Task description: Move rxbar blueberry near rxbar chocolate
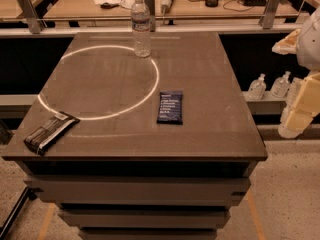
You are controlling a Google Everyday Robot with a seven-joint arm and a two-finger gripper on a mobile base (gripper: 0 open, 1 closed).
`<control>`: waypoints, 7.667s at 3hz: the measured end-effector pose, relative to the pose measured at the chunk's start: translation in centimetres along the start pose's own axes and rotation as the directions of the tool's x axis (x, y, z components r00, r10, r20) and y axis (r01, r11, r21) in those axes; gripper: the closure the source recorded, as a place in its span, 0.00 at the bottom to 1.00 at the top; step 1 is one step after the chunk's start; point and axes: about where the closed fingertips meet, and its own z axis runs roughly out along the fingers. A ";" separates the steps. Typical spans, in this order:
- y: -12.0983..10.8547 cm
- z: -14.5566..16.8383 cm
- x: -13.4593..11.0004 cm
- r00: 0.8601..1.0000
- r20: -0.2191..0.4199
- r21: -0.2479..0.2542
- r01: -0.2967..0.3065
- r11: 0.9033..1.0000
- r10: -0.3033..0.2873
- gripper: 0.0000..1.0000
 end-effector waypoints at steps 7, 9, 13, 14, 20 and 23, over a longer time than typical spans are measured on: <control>-4.2 12.6 -14.3 0.949 0.310 -0.204 0.011 0.979 0.054 0.00; -4.2 16.9 -16.2 0.939 0.339 -0.186 0.013 0.982 0.052 0.00; -2.6 21.2 -18.8 0.940 0.341 -0.198 0.092 0.976 -0.020 0.41; -2.6 20.9 -18.9 0.940 0.340 -0.197 0.094 0.976 -0.022 0.65; -0.5 13.7 -27.7 0.782 0.559 -0.105 0.395 0.913 -0.274 0.80; -6.0 16.2 -14.4 0.959 0.230 -0.078 0.188 0.979 -0.166 0.03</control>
Offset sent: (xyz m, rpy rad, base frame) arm 0.0093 0.0185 -0.0026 0.0770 0.0197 0.0638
